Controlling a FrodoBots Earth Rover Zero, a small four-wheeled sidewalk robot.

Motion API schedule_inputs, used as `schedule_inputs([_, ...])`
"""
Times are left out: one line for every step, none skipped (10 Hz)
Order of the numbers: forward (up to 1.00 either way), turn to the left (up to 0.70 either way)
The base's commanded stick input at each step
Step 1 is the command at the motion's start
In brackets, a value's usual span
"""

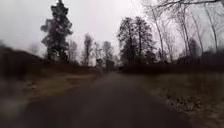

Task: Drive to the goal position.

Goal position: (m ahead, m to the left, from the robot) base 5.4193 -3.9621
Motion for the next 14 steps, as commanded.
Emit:
schedule_inputs([0.7, 0.0])
schedule_inputs([0.7, 0.0])
schedule_inputs([0.7, 0.0])
schedule_inputs([0.7, 0.0])
schedule_inputs([0.7, 0.0])
schedule_inputs([0.7, 0.0])
schedule_inputs([0.7, 0.0])
schedule_inputs([0.7, 0.0])
schedule_inputs([0.7, 0.0])
schedule_inputs([0.7, 0.0])
schedule_inputs([0.7, 0.0])
schedule_inputs([0.7, 0.0])
schedule_inputs([0.7, 0.0])
schedule_inputs([0.7, 0.0])
